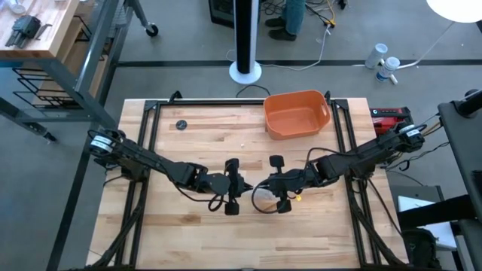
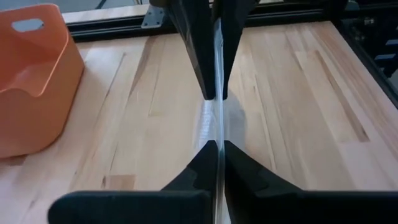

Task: Roll bandage
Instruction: Close the transparent zip bag

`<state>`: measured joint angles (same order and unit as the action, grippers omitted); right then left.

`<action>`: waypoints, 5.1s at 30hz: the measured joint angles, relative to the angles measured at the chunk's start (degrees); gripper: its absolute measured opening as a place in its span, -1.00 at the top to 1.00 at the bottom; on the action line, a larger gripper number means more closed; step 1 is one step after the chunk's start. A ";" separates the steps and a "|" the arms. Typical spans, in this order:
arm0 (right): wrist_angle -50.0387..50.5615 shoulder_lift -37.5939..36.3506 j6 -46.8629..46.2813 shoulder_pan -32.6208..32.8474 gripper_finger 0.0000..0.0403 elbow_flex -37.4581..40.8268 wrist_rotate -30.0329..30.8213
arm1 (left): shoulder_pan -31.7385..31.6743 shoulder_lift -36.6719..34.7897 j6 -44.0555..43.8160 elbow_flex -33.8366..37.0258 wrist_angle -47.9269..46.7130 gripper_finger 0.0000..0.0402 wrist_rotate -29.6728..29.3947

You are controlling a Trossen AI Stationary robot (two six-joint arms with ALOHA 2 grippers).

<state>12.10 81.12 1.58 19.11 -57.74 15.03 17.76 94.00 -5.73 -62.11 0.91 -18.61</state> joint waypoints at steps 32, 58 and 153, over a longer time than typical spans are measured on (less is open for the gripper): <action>-0.28 -0.02 -0.07 -0.02 1.00 0.35 0.06 | 0.05 -2.03 -2.15 0.00 -6.47 0.99 -0.31; -1.02 -0.02 0.03 -0.01 1.00 0.68 0.01 | 1.18 -0.59 -4.44 -0.02 -6.59 0.98 -1.42; -0.48 -0.09 -0.98 0.00 1.00 1.31 1.52 | 3.02 -1.44 -4.40 -3.39 -1.83 0.48 -10.47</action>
<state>11.62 81.03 0.60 19.11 -56.42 16.56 20.78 92.56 -10.13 -65.49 -0.93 -29.08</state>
